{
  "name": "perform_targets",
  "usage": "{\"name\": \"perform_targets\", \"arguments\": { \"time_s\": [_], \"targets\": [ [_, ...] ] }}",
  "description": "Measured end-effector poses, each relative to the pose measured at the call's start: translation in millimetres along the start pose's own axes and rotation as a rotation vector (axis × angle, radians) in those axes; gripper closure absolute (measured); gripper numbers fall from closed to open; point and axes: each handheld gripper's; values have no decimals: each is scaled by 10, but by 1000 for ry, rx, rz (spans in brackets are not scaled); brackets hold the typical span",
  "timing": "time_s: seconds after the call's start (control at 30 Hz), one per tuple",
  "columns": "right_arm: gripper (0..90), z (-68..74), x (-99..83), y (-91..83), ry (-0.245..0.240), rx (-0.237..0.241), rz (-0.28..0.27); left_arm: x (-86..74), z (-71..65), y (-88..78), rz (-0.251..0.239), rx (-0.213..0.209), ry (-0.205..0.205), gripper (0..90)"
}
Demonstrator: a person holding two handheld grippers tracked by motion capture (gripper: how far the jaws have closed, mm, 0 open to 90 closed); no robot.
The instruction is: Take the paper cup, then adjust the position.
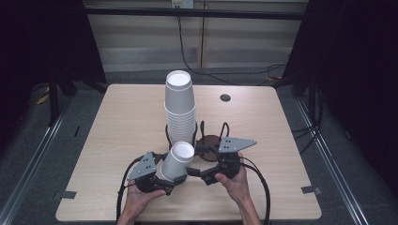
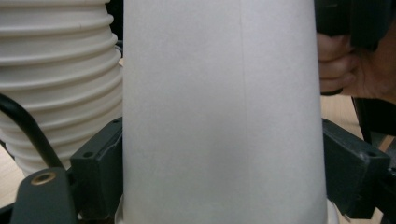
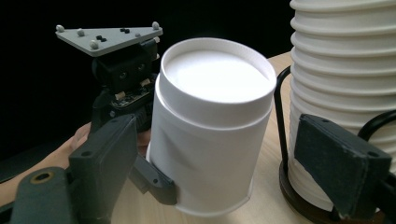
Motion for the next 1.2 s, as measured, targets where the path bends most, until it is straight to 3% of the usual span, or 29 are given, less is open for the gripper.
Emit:
{"name": "perform_targets", "arguments": {
  "time_s": [0.2, 0.33, 0.63, 0.8, 1.07, 1.2],
  "targets": [
    [129, -14, 2, -36, -23, -13, 33, -8, 28, -16, 39, 12, -17, 148],
    [129, -30, 28, -55, -33, -6, 36, -7, 51, -44, 54, -8, -28, 150],
    [132, -30, 13, -63, -28, -25, 132, 77, 90, -73, 110, -24, -8, 152],
    [134, -43, 3, -57, -26, -39, 185, 123, 72, -64, 189, -17, 37, 153],
    [138, -71, -23, -106, -33, -43, 248, 150, 59, -40, 247, -36, 72, 155],
    [134, -66, -38, -102, -39, -41, 270, 207, 41, -14, 300, -35, 112, 156]
  ]
}}
Point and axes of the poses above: each handheld gripper's, and its own axes: y roughly forward along the jaws, x roughly out of its top, z roughly to its left, and after that the axes turned 10 degrees about z, right-handed
